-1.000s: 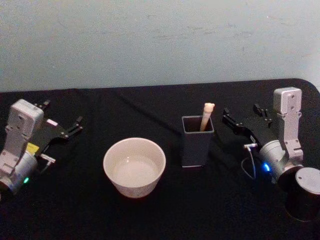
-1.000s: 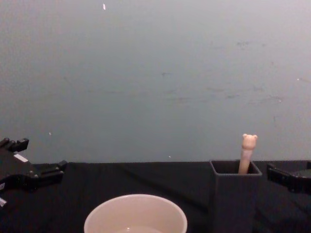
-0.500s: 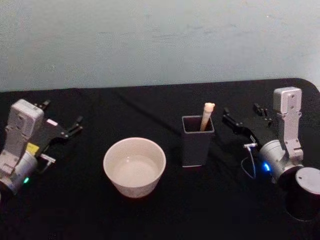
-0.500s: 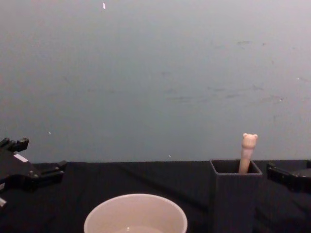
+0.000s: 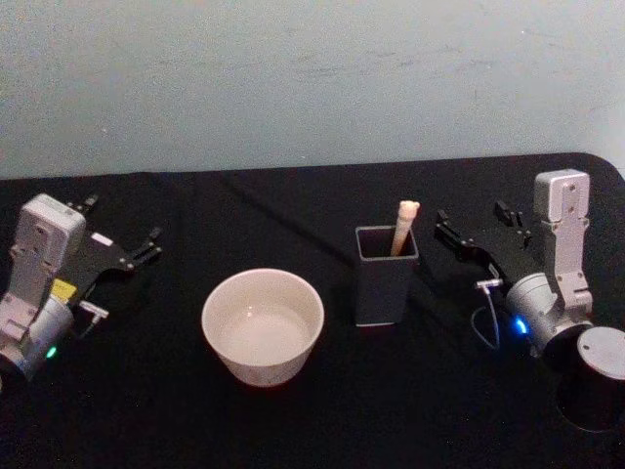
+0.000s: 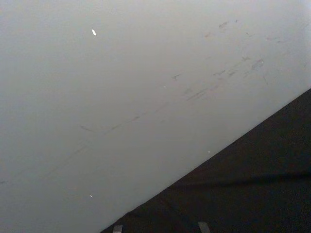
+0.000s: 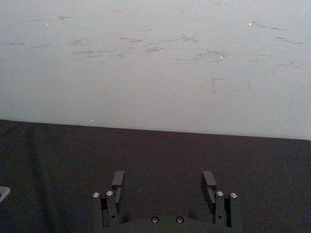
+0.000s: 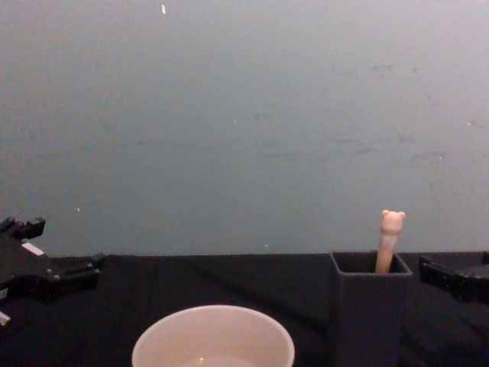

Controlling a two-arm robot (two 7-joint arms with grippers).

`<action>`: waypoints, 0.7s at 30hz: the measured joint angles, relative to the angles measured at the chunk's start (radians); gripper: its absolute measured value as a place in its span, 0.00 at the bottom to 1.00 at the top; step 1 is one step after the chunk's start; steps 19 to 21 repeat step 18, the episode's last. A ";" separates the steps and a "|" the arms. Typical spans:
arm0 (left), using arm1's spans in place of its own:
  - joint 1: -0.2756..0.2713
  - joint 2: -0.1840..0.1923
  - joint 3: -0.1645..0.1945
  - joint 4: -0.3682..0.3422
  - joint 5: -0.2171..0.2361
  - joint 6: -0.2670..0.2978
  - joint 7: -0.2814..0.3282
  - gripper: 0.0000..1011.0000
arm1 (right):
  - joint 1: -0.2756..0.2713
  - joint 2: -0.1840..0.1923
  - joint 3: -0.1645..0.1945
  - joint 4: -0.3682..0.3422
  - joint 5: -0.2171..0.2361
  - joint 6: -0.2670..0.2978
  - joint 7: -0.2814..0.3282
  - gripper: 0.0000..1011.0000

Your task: Pick up the stirring spoon with one hand, stir inside the cup, then place it back in its original position.

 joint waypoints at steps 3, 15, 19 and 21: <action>0.000 0.000 0.000 0.000 0.000 0.000 0.000 0.99 | 0.000 0.000 0.000 0.000 0.000 0.000 0.000 0.99; 0.000 0.000 0.000 0.000 0.000 0.000 0.000 0.99 | 0.000 0.000 0.000 0.000 0.000 -0.001 0.000 0.99; 0.000 0.000 0.000 0.000 0.000 0.000 0.000 0.99 | 0.000 0.000 0.000 0.000 0.000 -0.001 0.000 0.99; 0.000 0.000 0.000 0.000 0.000 0.000 0.000 0.99 | 0.000 0.000 0.000 0.000 0.000 -0.001 0.000 0.99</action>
